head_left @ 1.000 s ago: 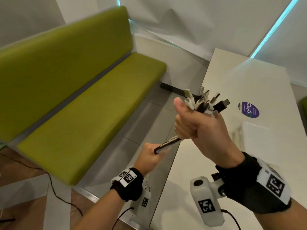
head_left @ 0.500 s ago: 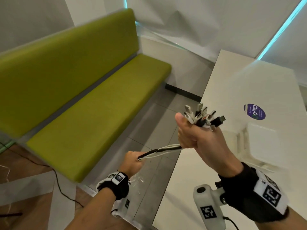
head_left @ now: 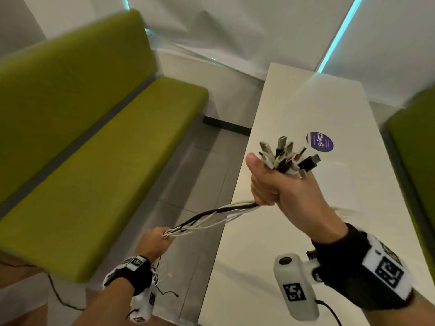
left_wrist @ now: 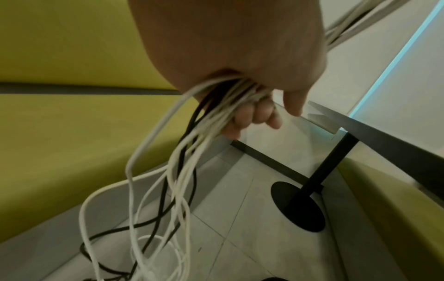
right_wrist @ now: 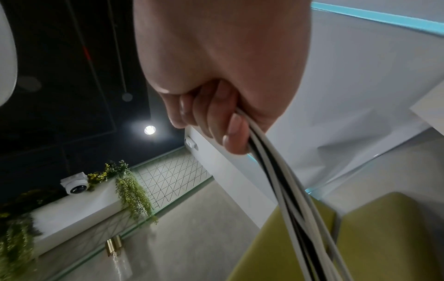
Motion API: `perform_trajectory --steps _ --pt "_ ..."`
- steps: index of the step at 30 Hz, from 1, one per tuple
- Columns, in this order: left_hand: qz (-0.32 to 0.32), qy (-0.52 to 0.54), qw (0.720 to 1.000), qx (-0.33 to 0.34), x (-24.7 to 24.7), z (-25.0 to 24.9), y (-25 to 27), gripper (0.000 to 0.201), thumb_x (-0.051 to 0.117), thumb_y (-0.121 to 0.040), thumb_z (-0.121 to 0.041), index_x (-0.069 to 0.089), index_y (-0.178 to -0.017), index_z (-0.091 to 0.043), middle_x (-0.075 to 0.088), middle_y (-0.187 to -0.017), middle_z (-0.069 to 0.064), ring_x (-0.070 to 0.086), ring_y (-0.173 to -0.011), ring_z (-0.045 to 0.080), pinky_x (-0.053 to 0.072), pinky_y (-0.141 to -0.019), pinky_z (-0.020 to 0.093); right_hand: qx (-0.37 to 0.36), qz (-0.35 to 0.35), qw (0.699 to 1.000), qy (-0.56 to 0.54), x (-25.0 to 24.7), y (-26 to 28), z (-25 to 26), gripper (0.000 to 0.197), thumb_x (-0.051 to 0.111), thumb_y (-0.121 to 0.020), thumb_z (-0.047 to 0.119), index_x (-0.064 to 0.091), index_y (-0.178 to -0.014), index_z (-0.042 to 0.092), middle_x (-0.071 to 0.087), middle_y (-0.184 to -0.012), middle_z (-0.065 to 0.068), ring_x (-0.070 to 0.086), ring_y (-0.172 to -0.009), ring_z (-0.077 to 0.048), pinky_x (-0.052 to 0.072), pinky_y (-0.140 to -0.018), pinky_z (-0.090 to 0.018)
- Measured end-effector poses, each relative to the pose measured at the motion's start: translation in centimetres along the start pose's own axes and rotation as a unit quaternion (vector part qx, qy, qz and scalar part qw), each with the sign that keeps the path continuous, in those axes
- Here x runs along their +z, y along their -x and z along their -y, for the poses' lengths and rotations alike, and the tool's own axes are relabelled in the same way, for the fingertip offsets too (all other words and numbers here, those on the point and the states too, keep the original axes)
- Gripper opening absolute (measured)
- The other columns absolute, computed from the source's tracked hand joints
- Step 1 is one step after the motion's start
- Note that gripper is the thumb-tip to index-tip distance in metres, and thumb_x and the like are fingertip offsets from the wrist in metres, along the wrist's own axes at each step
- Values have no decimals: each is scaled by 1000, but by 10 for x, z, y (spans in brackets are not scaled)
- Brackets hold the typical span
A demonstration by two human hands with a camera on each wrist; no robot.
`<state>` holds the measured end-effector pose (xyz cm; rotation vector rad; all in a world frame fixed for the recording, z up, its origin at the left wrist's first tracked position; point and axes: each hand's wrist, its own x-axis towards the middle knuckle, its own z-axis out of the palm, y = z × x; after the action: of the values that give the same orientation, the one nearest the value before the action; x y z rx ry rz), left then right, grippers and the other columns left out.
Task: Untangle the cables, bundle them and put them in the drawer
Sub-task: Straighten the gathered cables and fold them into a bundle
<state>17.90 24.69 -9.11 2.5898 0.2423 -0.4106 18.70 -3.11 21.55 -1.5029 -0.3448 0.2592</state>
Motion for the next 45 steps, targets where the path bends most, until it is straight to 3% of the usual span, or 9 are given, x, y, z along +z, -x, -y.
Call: perform_trajectory --steps 3,10,18,26,29,32,37,41,45 --pt "23 -16 1000 -1 10 -20 -8 18 59 -92 -31 70 -83 -20 72 -88 9 65 -82 29 42 -62 31 4 -11 1000 22 -14 4 -1 60 71 -78 58 28 -57 22 22 -50 3 18 -46 -20 21 -51 -33" --pt "102 -39 993 41 60 -61 -15 29 62 -90 -44 72 -89 -17 71 -81 4 64 -73 21 46 -65 30 43 -47 998 -25 -64 28 -14 64 78 -73 56 26 -58 20 17 -52 2 13 -47 -17 14 -49 -34" --pt "170 -102 979 44 93 -102 -23 23 52 -90 -12 71 -100 -5 71 -104 21 64 -101 37 46 -78 35 82 -104 991 -16 -102 66 -46 67 76 -73 60 25 -55 21 15 -52 -2 13 -48 -19 14 -53 -37" --pt "200 -98 974 32 73 -101 -21 17 62 -87 -13 69 -102 -10 72 -103 13 67 -100 29 48 -78 30 66 -124 989 -49 -120 79 -70 58 76 -74 52 29 -54 25 18 -49 4 12 -45 -16 13 -49 -33" --pt "200 -121 972 40 57 -103 -19 34 79 -74 -10 67 -105 -15 72 -105 7 66 -102 25 45 -75 25 57 -129 989 -43 -122 83 -79 62 79 -70 54 27 -57 24 15 -52 2 12 -45 -16 12 -49 -32" --pt "207 -169 963 38 36 -116 -16 60 80 -73 -6 58 -127 -19 66 -123 4 61 -112 24 45 -84 28 40 -124 991 -34 -122 85 -88 55 71 -83 37 24 -62 19 14 -54 -1 11 -46 -16 11 -49 -32" --pt "212 -195 957 48 -5 -159 16 95 60 -79 7 15 -155 -29 23 -159 10 31 -143 30 36 -112 41 30 -119 992 -20 -120 97 -100 45 67 -90 28 35 -59 24 22 -51 5 18 -44 -14 16 -48 -29" --pt "137 -70 973 174 -18 -208 70 97 73 -82 -14 13 -154 -36 27 -157 -2 30 -142 16 29 -115 34 7 -120 993 4 -120 123 -106 46 65 -94 25 38 -56 25 26 -50 8 23 -44 -11 20 -50 -29" --pt "120 13 949 293 8 -278 132 100 80 -76 -42 17 -154 -36 27 -146 -25 25 -135 -6 21 -110 18 -11 -137 990 40 -123 156 -110 46 65 -92 32 39 -55 25 30 -50 8 29 -46 -10 25 -54 -32"
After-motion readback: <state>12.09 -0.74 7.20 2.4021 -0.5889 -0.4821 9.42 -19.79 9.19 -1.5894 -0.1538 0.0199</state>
